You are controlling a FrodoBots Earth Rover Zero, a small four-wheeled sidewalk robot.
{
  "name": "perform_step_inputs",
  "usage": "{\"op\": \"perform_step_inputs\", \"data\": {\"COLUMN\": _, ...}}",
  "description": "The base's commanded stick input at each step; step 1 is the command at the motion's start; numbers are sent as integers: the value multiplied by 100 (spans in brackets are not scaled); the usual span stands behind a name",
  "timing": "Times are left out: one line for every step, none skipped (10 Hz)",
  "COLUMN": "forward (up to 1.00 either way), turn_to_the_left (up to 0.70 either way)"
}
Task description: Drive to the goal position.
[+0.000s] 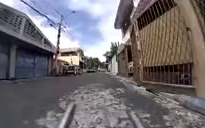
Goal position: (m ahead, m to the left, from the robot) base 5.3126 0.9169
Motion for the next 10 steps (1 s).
{"op": "perform_step_inputs", "data": {"forward": 100, "turn_to_the_left": 0}}
{"op": "perform_step_inputs", "data": {"forward": 100, "turn_to_the_left": 0}}
{"op": "perform_step_inputs", "data": {"forward": 100, "turn_to_the_left": 0}}
{"op": "perform_step_inputs", "data": {"forward": 100, "turn_to_the_left": 0}}
{"op": "perform_step_inputs", "data": {"forward": 100, "turn_to_the_left": 0}}
{"op": "perform_step_inputs", "data": {"forward": 100, "turn_to_the_left": 0}}
{"op": "perform_step_inputs", "data": {"forward": 100, "turn_to_the_left": 0}}
{"op": "perform_step_inputs", "data": {"forward": 100, "turn_to_the_left": 0}}
{"op": "perform_step_inputs", "data": {"forward": 100, "turn_to_the_left": 0}}
{"op": "perform_step_inputs", "data": {"forward": 100, "turn_to_the_left": 0}}
